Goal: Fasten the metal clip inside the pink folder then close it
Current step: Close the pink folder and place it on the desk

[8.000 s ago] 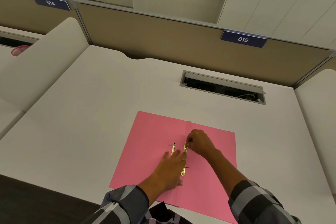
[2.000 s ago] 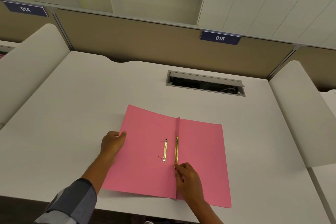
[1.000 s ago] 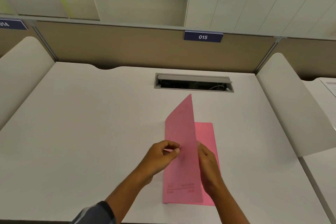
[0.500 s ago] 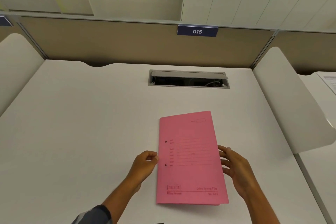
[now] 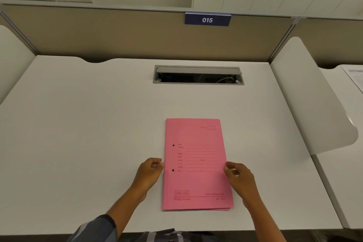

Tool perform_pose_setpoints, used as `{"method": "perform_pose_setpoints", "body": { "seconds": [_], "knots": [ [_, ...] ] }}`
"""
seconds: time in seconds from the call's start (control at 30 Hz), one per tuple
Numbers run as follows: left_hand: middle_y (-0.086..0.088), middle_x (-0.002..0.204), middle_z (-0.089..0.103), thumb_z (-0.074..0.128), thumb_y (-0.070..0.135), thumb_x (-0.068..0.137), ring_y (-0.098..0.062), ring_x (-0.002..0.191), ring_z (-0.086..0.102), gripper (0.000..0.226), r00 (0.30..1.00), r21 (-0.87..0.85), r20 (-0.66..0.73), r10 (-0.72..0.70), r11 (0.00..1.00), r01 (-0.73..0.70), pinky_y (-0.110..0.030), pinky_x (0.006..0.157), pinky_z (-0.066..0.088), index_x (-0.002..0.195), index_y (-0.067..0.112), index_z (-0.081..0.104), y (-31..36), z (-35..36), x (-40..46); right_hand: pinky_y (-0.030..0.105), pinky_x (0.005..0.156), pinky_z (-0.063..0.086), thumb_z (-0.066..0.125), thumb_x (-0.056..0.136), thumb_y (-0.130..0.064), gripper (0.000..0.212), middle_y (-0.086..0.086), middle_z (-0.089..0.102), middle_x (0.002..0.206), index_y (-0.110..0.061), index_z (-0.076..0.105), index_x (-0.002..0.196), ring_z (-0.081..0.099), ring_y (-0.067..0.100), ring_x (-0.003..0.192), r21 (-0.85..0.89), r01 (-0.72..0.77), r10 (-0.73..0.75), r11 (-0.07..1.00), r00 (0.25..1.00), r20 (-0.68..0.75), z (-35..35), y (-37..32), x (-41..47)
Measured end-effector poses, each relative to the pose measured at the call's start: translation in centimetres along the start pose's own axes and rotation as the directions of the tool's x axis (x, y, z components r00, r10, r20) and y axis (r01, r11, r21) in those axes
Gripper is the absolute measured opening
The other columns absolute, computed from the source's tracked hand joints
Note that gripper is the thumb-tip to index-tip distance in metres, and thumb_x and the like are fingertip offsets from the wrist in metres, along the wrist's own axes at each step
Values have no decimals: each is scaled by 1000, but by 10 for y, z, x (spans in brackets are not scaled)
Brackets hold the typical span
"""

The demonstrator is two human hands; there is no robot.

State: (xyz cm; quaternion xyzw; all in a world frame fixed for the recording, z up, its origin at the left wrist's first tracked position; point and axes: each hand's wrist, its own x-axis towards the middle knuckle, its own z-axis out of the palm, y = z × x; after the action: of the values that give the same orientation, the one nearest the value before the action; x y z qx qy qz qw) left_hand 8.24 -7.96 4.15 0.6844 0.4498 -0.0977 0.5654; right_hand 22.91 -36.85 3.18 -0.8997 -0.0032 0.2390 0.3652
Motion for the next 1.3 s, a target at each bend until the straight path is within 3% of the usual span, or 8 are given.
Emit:
{"method": "perform_pose_setpoints", "body": {
  "seconds": [0.3,0.5,0.63,0.77,0.93,1.13,1.3],
  "knots": [
    [-1,117,70,62,29,104,-21,111,68,20,1000,-55,8,-21,998,21,-38,95,58,121,21,61,-1,12,-2,25,85,55,75,92,-26,48,4,63,126,-14,61,137,65,15,95,-190,82,-84,978,996,-2,13,6,2],
    [-1,114,74,58,24,106,-19,106,71,12,996,-120,80,-32,992,42,-37,89,61,116,23,63,2,22,-4,22,79,53,76,92,-27,43,0,67,120,-17,64,132,65,11,87,-164,81,-88,983,995,-36,13,9,3],
    [1,114,70,57,21,106,-14,102,69,14,997,-112,76,-11,993,20,-26,75,58,121,22,59,3,27,-4,20,77,52,76,92,-26,40,-1,69,118,-17,65,129,65,10,85,-149,90,-98,985,994,-50,13,11,2],
    [1,117,67,55,15,107,-19,106,67,20,997,-105,73,2,994,5,-33,83,60,125,23,54,1,29,-4,20,79,52,76,92,-27,39,-1,70,120,-18,65,129,66,12,89,-127,76,-83,989,995,-53,13,11,0],
    [-3,114,72,53,8,106,-25,106,70,20,999,-150,35,-24,988,29,-41,90,62,120,21,60,0,31,-5,15,77,48,78,90,-23,44,2,70,121,-14,64,132,65,13,94,-26,35,-38,999,993,-108,13,13,-4],
    [-1,110,77,54,8,107,-25,104,73,24,999,-180,33,-22,983,28,-37,87,62,108,26,69,1,29,-7,38,93,56,72,95,-25,46,1,72,120,-16,59,139,67,19,99,179,-76,100,981,986,-130,16,14,-14],
    [4,106,78,53,11,108,-20,98,73,27,1000,-206,25,-1,979,6,-28,73,60,104,31,70,5,26,-11,44,86,63,63,100,-12,32,-5,73,116,-24,65,130,71,19,98,404,-157,191,901,981,-43,18,7,-24]
  ]
}}
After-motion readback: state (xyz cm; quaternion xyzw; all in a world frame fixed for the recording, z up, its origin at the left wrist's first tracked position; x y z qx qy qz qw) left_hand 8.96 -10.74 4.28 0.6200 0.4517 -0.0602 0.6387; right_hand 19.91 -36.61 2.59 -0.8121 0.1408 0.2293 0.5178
